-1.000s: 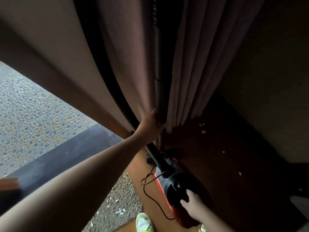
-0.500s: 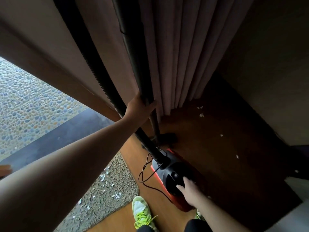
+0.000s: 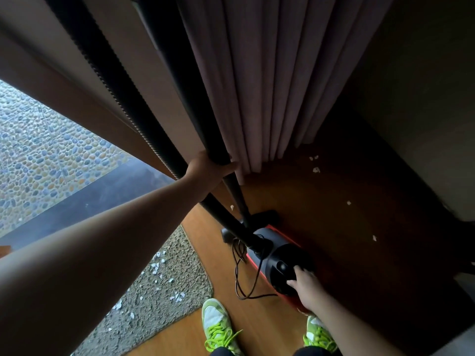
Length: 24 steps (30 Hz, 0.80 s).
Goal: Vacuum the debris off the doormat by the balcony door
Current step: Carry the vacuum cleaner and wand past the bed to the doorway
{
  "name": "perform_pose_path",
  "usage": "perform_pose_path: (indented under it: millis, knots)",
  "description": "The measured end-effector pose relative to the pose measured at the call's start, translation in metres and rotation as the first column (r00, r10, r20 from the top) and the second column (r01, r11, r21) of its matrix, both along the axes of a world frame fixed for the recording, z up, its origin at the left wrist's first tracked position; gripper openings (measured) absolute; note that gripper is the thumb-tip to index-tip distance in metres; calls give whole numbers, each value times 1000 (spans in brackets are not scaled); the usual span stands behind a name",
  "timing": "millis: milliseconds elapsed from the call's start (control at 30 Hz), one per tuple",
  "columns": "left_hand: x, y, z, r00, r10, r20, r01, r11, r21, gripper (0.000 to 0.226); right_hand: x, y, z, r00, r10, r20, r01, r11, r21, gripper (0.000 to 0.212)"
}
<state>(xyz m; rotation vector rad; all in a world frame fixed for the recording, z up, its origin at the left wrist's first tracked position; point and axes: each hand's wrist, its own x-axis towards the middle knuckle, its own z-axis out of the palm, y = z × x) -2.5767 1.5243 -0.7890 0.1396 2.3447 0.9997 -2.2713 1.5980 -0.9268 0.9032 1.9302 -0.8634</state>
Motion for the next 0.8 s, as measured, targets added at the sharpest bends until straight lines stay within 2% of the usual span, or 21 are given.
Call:
perform_pose_path:
  millis: [100,233,433,567,700,800]
  knots:
    - [7,-3,-2,999,-20,-29,19,999,-35,23,1,2,-5,999,33,3,-33,999,4,55]
    - [14,-4,1,994,-15,-109,12,999,-33,40,6,2,-8,991,136,6,-136,991,14,56]
    - [6,-17,-4,991,112,-72,-112,994,15,40,13,9,-12,959,277,53,-279,959,48,57]
    - [7,-21,-12,993,105,-49,-103,994,42,51,13,13,-11,931,354,83,-362,926,109,55]
    - [20,-11,1,996,14,-83,-14,1000,-2,33,10,23,-10,950,304,77,-311,943,120,49]
    - [24,-7,-1,992,-5,-122,6,1000,7,32,14,33,-14,968,234,92,-241,968,72,53]
